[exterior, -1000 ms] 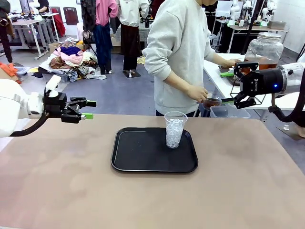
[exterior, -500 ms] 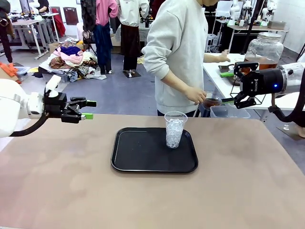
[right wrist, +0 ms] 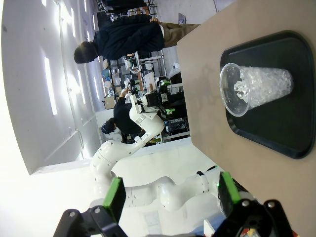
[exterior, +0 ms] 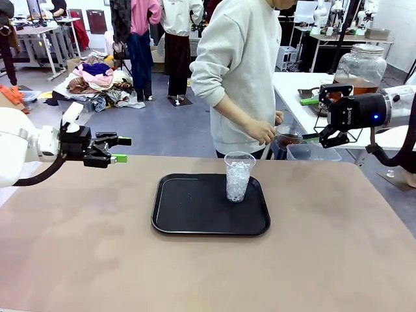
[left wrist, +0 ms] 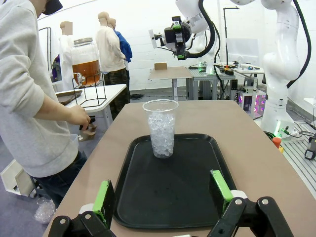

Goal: Pour the drink into the iced cup.
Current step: Pick up the iced cup indicated by the human and present it to them.

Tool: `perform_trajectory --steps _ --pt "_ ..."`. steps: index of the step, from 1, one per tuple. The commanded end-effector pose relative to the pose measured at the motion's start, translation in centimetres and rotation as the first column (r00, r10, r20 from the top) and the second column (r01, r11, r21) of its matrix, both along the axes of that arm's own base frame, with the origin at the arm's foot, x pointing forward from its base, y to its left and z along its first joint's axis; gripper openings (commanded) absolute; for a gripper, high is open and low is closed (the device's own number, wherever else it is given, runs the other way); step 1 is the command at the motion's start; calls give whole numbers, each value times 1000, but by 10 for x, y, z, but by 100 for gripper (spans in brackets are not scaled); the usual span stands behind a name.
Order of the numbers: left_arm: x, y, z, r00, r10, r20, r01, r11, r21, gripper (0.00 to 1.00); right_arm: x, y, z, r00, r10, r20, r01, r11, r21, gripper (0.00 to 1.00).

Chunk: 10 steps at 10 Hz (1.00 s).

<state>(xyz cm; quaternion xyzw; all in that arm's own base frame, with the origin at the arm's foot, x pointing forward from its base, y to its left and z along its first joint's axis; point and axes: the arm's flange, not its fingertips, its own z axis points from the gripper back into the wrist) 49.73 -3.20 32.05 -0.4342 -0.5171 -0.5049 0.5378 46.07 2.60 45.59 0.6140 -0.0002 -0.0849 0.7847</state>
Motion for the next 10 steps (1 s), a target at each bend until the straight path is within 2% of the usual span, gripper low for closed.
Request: perform_trajectory --steps 1,10 --pt "0 -1 2 1000 6 4 -6 1000 -7 100 0 1 2 1000 1 2 -1 1000 2 100" --pt "0 -1 2 1000 6 4 -6 1000 -7 100 0 1 2 1000 1 2 -1 1000 2 100"
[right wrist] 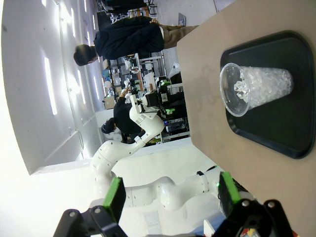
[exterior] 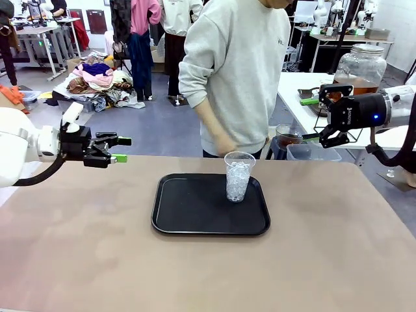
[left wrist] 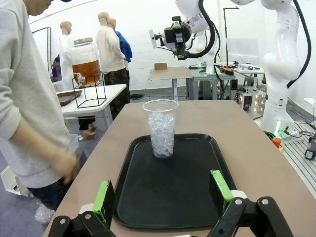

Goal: Pour the drink into the iced cup.
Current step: Pick up the iced cup indicated by the human and present it to them.

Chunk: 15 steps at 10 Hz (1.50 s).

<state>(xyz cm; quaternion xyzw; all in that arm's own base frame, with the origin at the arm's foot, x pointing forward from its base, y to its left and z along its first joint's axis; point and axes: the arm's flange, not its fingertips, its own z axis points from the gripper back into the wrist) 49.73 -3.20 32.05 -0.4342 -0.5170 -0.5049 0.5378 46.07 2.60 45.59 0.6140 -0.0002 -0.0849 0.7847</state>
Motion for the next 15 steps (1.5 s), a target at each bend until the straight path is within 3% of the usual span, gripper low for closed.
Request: perform_trajectory --steps 1,15 --pt "0 -1 2 1000 6 4 -6 1000 -7 100 0 1 2 1000 1 2 -1 1000 2 100" --pt "0 -1 2 1000 6 4 -6 1000 -7 100 0 1 2 1000 1 2 -1 1000 2 100"
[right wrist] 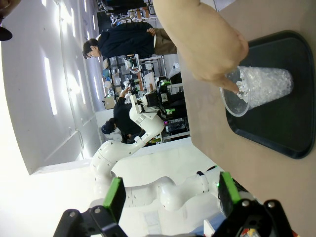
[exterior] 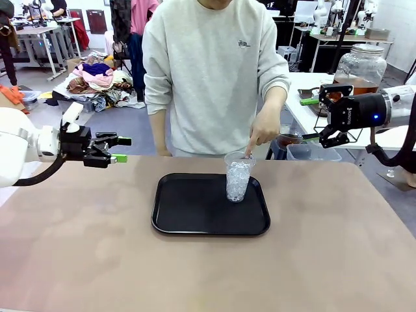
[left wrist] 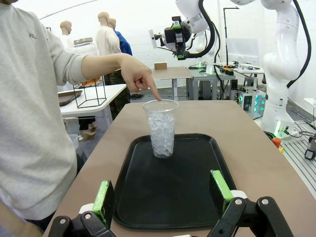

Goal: Pour the drink into the iced cup.
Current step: Pick up the iced cup indicated by the human and present it to them.

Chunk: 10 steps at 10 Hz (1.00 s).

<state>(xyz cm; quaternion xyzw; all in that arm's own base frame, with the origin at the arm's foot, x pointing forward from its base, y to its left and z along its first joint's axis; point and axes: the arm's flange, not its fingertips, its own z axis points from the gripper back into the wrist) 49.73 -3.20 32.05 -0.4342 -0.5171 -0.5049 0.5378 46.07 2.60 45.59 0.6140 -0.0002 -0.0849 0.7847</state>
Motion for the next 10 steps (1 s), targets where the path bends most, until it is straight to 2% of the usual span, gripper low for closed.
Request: perform_trajectory --steps 1,8,9,10 --pt "0 -1 2 1000 6 4 -6 1000 -7 100 0 1 2 1000 1 2 -1 1000 2 100" --pt "0 -1 2 1000 6 4 -6 1000 -7 100 0 0 0 1000 0 0 0 1000 0 100" --pt "0 -1 2 1000 6 4 -6 1000 -7 100 0 -2 4 996 11 85 -9 1000 -27 100" --pt "0 -1 2 1000 6 4 -6 1000 -7 100 -2 -3 4 974 57 220 -51 998 -31 100"
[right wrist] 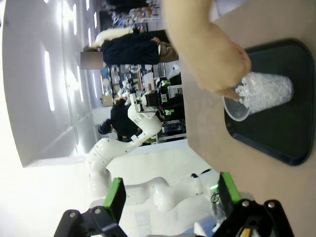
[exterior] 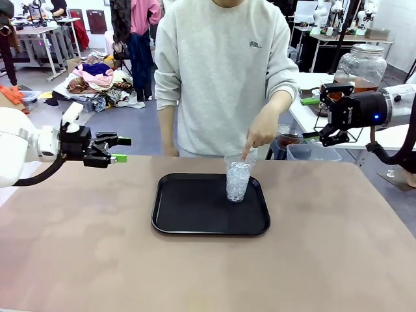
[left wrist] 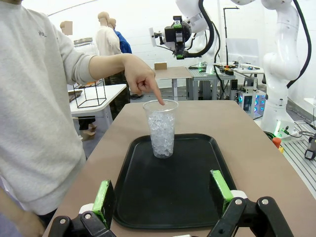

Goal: Pour the drink into the iced cup.
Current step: Pick up the iced cup indicated by the human and present it to them.

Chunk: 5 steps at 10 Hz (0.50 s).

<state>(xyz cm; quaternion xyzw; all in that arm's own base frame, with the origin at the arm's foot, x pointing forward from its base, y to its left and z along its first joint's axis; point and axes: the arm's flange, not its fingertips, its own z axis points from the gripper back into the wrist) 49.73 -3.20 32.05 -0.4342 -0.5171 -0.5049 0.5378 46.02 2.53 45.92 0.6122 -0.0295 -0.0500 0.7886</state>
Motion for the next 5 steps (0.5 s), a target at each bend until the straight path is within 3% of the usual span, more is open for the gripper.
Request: perform_trajectory --steps 1,4,5 --pt "0 -1 2 1000 6 4 -6 1000 -7 100 -3 -5 -5 954 94 285 -87 996 -36 100" --pt "0 -1 2 1000 6 4 -6 1000 -7 100 0 -11 -24 834 221 506 -215 974 -71 100" --pt "0 -1 2 1000 6 4 -6 1000 -7 100 3 -11 -27 796 260 546 -253 963 -90 100"
